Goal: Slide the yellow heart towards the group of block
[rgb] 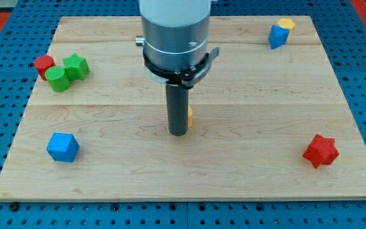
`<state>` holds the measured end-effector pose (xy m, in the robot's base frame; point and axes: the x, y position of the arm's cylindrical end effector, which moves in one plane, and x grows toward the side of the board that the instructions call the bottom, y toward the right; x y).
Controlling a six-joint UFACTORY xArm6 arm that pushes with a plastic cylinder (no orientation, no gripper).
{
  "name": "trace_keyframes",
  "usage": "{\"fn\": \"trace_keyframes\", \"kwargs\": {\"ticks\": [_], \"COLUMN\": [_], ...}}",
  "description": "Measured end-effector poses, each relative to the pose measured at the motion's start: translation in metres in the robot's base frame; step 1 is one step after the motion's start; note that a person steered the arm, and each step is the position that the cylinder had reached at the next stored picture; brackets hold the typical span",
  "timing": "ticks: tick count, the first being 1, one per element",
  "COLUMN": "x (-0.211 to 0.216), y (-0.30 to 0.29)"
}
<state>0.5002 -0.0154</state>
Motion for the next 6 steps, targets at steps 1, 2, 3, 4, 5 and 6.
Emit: {"fn": "trace_keyframes", "kwargs": {"ticks": [1,2,3,4,5,6], "x": [0.012,0.003,-0.032,-0.045,-0.040,-0.018], "y": [0.027,0.052,0.012,-0.070,-0.078,-0.075]}}
